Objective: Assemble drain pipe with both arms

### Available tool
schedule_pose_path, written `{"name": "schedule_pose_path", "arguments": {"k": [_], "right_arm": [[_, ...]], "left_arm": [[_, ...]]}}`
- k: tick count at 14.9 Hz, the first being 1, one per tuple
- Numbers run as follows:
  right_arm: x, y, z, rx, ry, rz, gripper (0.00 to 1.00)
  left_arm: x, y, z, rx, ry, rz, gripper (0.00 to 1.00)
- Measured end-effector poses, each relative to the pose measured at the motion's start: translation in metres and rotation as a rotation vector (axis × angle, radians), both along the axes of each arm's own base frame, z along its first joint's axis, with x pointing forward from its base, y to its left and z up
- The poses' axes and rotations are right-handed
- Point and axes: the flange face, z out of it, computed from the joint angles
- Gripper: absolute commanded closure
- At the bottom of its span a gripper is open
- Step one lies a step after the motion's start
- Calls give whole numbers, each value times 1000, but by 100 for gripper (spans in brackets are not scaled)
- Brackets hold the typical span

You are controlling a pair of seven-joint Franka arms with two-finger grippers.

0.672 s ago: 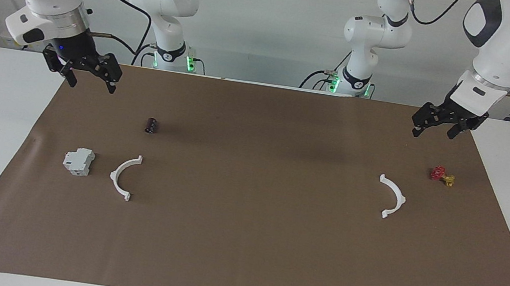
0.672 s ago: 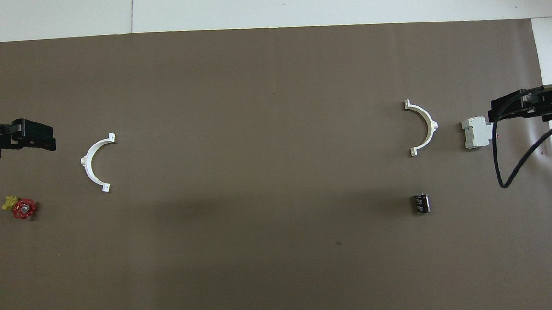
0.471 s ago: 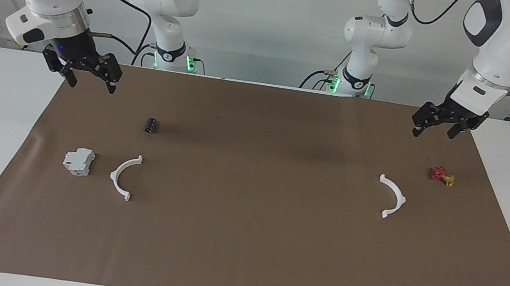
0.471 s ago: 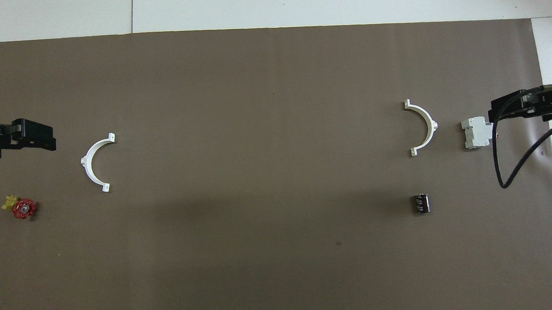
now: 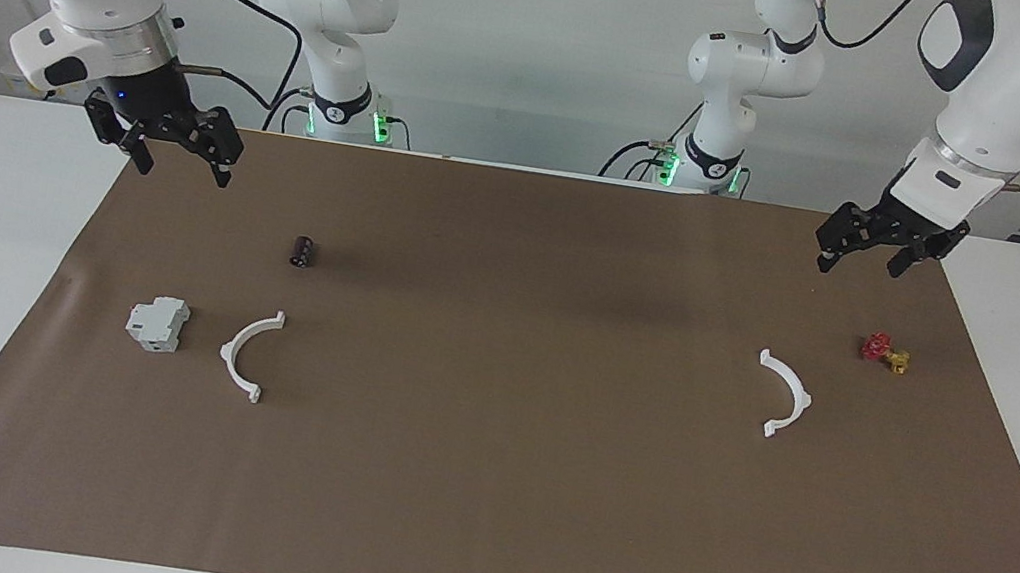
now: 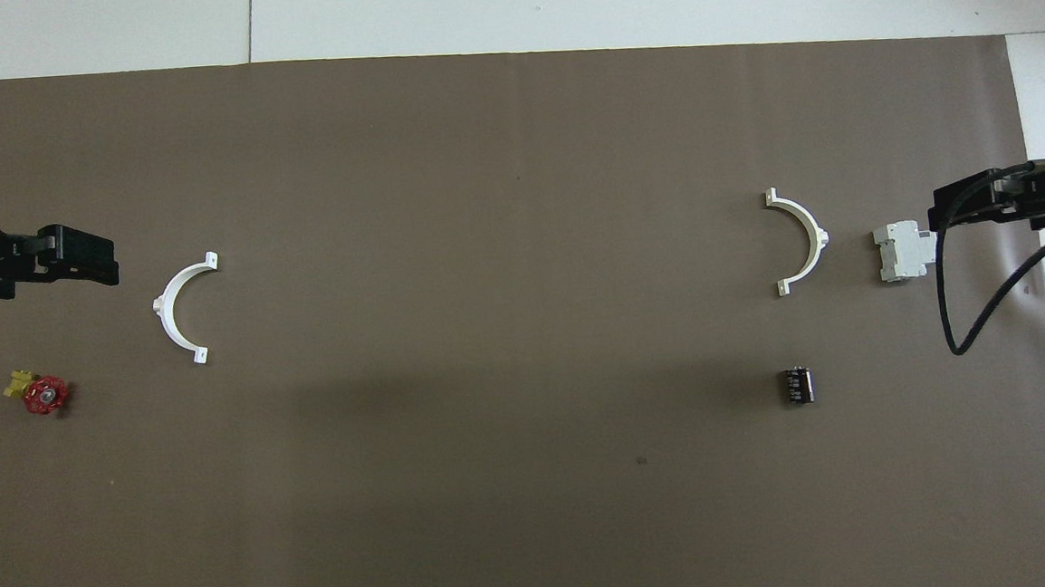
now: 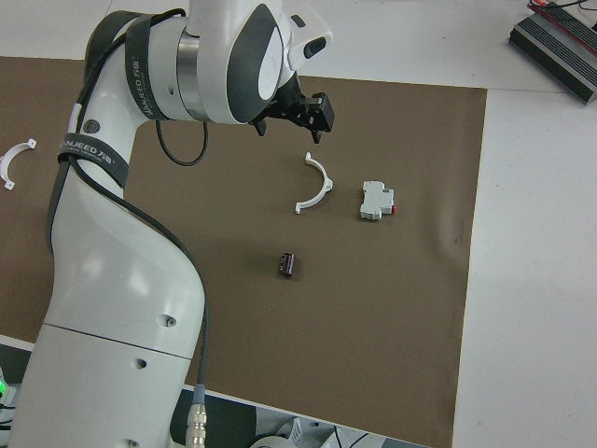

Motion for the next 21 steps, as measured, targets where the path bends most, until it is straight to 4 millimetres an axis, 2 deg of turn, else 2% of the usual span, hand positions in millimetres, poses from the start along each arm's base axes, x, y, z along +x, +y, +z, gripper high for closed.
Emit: {"name": "schedule_pose_path", "arguments": {"k": [2,4,10,14,17,21], "right_arm": [[3,0,-4,1,-26,0,0],[9,0,-28,1,-56,4,0],[39,1,-165,11,-69,54,0],[53,-11,-235,65,-91,104,0],[52,-18,-270,51,-112,144,0],[43,-18,-293,48,-96,162,0]], "left_arm": [[0,0,0,0,0,0,0],[0,0,0,0,0,0,0],[-1,-1,2,0,-4,-1,0],[-1,-1,2,0,-4,-1,0],[-1,-1,2,0,-4,-1,0],[-1,-1,2,0,-4,-1,0]]}}
